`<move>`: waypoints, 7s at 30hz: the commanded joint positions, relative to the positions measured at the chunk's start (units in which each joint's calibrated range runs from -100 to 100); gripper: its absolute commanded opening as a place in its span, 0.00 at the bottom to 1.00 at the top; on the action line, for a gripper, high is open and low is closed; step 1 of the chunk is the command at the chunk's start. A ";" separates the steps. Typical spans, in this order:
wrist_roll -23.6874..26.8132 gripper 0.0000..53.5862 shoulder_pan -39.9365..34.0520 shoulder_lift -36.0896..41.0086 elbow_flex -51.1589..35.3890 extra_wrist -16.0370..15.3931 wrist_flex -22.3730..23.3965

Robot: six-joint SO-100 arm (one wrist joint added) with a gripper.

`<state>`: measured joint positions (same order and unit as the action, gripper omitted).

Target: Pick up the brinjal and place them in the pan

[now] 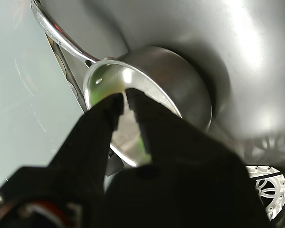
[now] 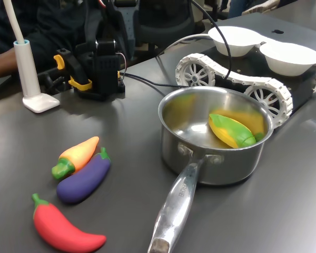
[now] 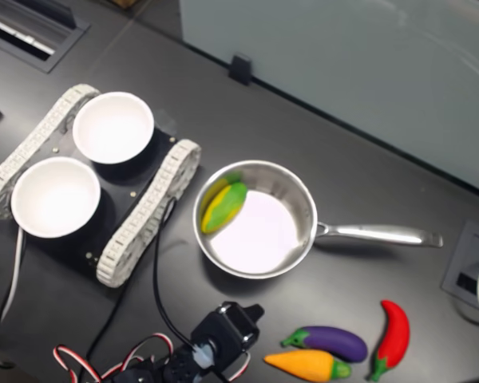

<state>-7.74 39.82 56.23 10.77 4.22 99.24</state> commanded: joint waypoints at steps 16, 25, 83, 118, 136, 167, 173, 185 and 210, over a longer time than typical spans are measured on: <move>-2.93 0.23 11.44 -14.26 -13.09 -2.96 -1.28; -3.91 0.42 14.65 -18.48 -13.09 -5.23 -3.50; -17.88 0.59 21.53 -48.51 -25.63 -2.63 -9.47; -17.58 0.70 20.61 -51.80 -15.90 1.66 -16.38; -17.83 0.69 20.73 -52.90 -13.09 1.74 -19.45; -16.61 0.68 19.58 -54.08 -5.45 4.77 -25.76; -16.41 0.68 19.58 -55.17 -4.64 5.10 -25.84; -16.31 0.68 20.15 -56.19 -3.36 5.52 -26.78; -15.63 0.55 18.89 -60.74 -4.36 11.07 -23.80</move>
<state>-23.86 58.75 -2.95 7.06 13.31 72.80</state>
